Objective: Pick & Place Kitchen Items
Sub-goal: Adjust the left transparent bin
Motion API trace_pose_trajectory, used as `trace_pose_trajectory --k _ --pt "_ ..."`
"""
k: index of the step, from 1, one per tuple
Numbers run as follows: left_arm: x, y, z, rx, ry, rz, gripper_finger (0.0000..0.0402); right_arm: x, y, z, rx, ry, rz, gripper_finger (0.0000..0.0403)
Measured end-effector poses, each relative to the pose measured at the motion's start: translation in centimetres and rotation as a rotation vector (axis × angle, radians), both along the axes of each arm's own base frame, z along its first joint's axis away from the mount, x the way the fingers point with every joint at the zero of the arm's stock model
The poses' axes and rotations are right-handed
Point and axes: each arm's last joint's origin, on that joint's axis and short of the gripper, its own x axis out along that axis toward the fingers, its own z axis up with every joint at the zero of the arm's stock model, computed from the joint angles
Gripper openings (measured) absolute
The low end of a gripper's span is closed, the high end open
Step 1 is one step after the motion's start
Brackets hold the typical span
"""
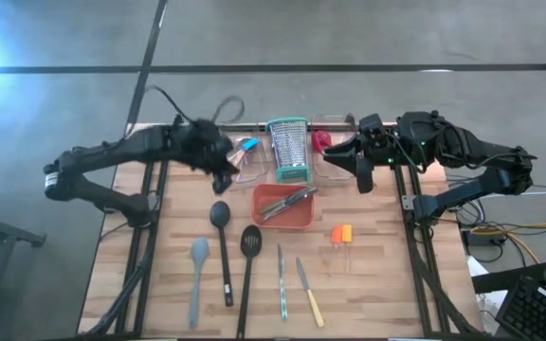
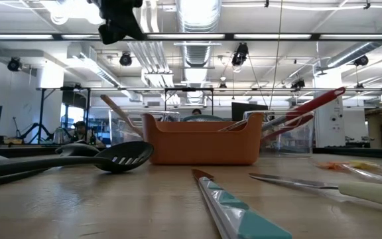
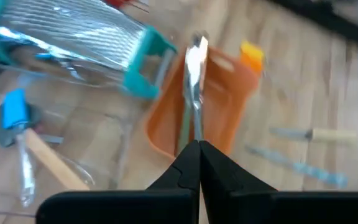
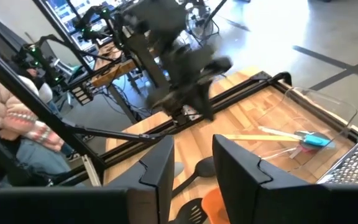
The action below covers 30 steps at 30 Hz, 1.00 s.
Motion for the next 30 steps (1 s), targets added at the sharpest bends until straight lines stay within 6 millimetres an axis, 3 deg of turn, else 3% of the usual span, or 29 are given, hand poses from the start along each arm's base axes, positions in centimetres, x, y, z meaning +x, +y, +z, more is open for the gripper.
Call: trace_pose_trajectory --k 4,8,18,30 --pt "0.4 -2.4 -1.6 0.052 0.061 -0.106 0.0003 0.0 0.0 0.0 -0.001 0.000 -0.003 0.0093" --pt "0.8 -3.3 -3.8 0.026 0.134 -0.124 0.0002 0.0 0.0 0.0 0.000 0.000 -0.002 0.0085" --pt "1.2 -3.2 -9.9 0.041 0.333 -0.116 0.0001 0.0 0.0 0.0 0.002 -0.001 -0.002 0.0069" --pt "1.8 -1.0 -12.0 0.194 0.440 -0.088 0.0001 0.0 0.0 0.0 0.018 -0.003 -0.005 0.0077"
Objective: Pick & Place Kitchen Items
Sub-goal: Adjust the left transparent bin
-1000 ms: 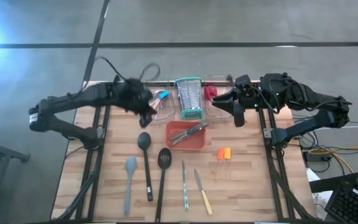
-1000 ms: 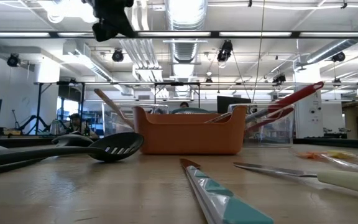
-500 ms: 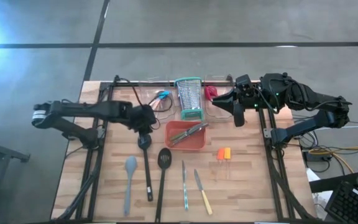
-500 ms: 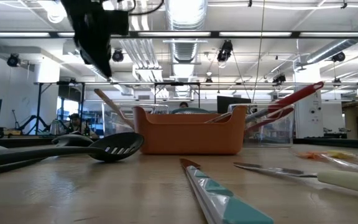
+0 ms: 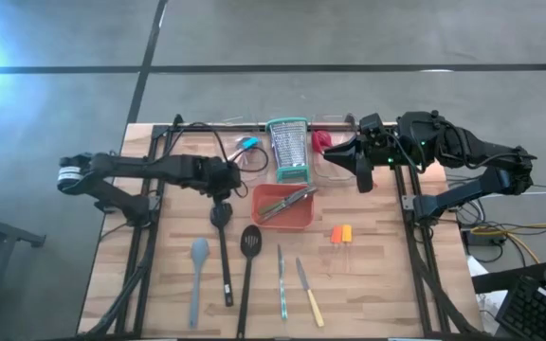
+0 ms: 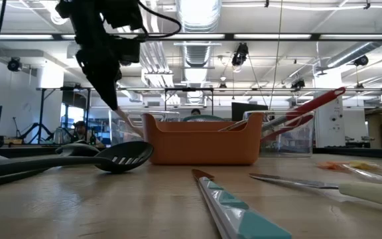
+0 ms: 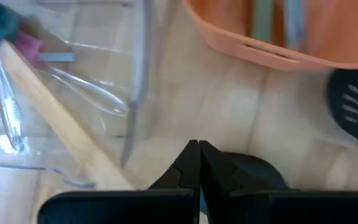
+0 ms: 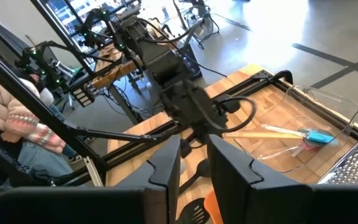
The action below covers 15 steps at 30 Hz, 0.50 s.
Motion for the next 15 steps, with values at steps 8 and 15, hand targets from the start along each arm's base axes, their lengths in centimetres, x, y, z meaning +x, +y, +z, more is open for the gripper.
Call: trace_pose_trajectory --k 8,15 --pt "0.4 1.7 -0.1 -0.045 -0.041 -0.008 0.0001 0.0 0.0 0.0 0.005 0.000 -0.001 0.0067" --pt "0.6 0.9 1.8 -0.063 -0.116 -0.068 0.0000 0.0 0.0 0.0 0.003 0.001 -0.001 0.0065"
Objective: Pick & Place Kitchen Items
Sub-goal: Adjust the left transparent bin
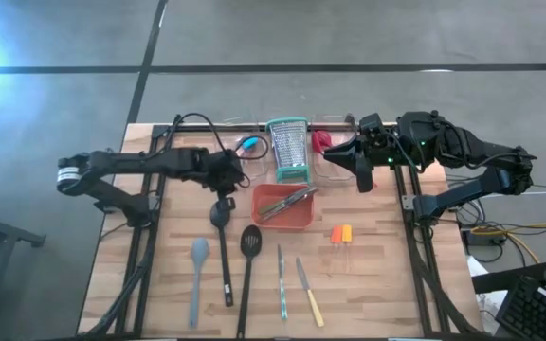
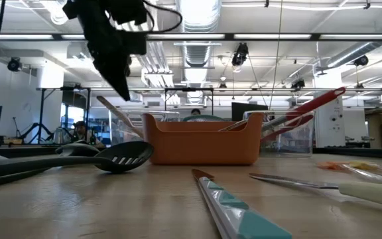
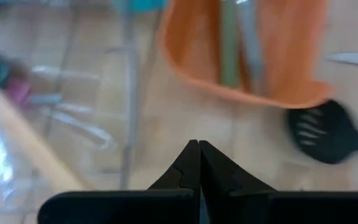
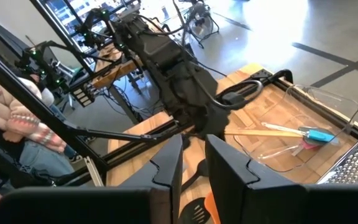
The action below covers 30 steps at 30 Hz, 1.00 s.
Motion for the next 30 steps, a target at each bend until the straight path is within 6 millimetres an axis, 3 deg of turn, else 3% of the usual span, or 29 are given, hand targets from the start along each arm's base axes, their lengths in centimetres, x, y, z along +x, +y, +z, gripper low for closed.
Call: trace_pose_trajectory --k 4,12,22,26,30 --pt "0.1 -0.1 0.1 0.020 0.009 -0.044 0.0000 0.0 0.0 0.0 -0.011 0.001 0.002 0.0069" --pt "0.4 1.4 -2.4 0.089 0.192 -0.079 0.0000 0.0 0.0 0.0 -0.018 0.002 0.003 0.0064" --pt "1.4 3.6 -4.8 0.162 0.297 -0.110 0.0000 0.0 0.0 0.0 -0.017 0.002 0.003 0.0061" --pt "1.5 3.8 -4.7 0.164 0.267 -0.109 0.0000 0.0 0.0 0.0 -0.016 0.002 0.003 0.0063" --pt "0.9 2.9 -2.9 0.145 0.188 -0.095 0.0000 0.0 0.0 0.0 -0.010 0.004 0.002 0.0060"
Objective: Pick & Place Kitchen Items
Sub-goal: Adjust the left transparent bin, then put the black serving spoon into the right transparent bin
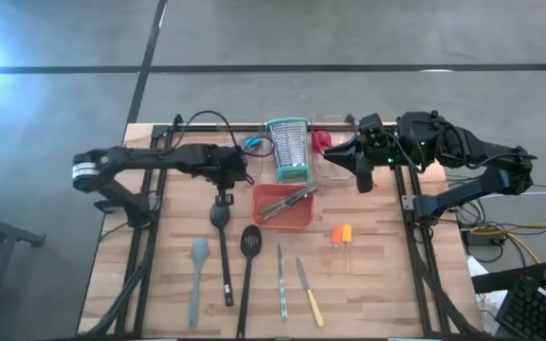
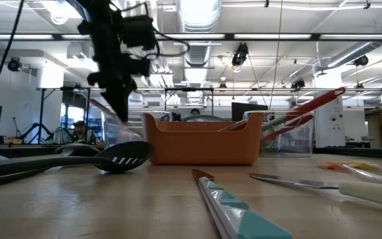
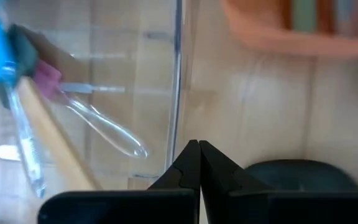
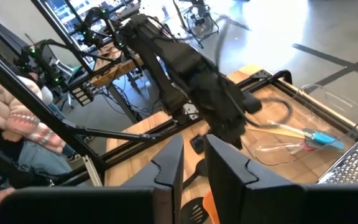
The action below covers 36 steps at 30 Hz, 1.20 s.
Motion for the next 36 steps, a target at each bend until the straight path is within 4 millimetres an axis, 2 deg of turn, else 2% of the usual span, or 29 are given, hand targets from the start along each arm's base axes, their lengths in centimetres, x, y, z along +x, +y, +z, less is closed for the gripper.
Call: trace_pose_trajectory --k 6,13,18,21,25,36 --pt "-1.8 -1.7 5.1 0.015 -0.197 0.006 0.0000 0.0 0.0 0.0 -0.005 0.001 0.001 0.0055" --pt "-5.5 -3.9 11.9 -0.043 -0.454 0.099 0.0000 0.0 0.0 0.0 -0.003 -0.001 0.000 0.0053" --pt "-8.1 -5.9 14.8 -0.155 -0.609 0.168 0.0000 0.0 0.0 0.0 0.005 -0.003 -0.002 0.0052" --pt "-9.1 -7.2 15.4 -0.238 -0.668 0.242 0.0000 0.0 0.0 0.0 0.015 -0.004 -0.004 0.0052" --pt "-9.5 -9.3 15.1 -0.293 -0.665 0.366 0.0000 0.0 0.0 0.0 0.017 -0.005 -0.005 0.0052" --pt "-7.3 -15.5 12.3 -0.399 -0.579 0.559 0.0000 0.0 0.0 0.0 0.017 -0.005 -0.005 0.0052"
